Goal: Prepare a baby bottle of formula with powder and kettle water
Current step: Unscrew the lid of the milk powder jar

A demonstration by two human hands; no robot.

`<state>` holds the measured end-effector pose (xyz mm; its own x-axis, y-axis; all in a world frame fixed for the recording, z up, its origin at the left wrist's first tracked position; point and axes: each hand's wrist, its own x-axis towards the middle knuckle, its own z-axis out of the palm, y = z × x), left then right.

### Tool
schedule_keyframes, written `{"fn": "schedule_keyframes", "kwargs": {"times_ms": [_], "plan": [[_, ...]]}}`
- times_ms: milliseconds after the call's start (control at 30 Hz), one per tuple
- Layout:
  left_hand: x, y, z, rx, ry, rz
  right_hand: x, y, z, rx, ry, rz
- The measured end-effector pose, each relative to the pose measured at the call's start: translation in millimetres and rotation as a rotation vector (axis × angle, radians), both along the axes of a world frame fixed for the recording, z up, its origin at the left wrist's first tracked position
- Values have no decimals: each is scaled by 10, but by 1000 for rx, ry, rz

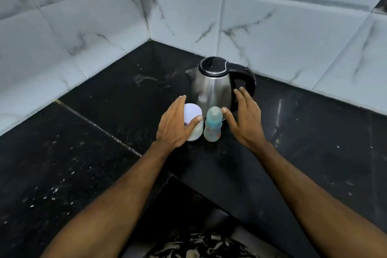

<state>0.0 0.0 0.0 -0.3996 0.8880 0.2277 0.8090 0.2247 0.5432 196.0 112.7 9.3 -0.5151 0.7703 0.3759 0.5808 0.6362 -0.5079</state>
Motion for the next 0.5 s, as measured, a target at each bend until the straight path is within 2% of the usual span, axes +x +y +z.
{"fn": "schedule_keyframes", "kwargs": {"times_ms": [133,233,500], "plan": [[20,-22,-111,-59,-96,5,90,-123,-217,-91,-59,-33],[3,5,-144,-30,-137,14,117,-169,-325,-122,-68,-39],[-92,-208,-66,-22,-330,-74,176,-384,-379,-218,26,-54]]}}
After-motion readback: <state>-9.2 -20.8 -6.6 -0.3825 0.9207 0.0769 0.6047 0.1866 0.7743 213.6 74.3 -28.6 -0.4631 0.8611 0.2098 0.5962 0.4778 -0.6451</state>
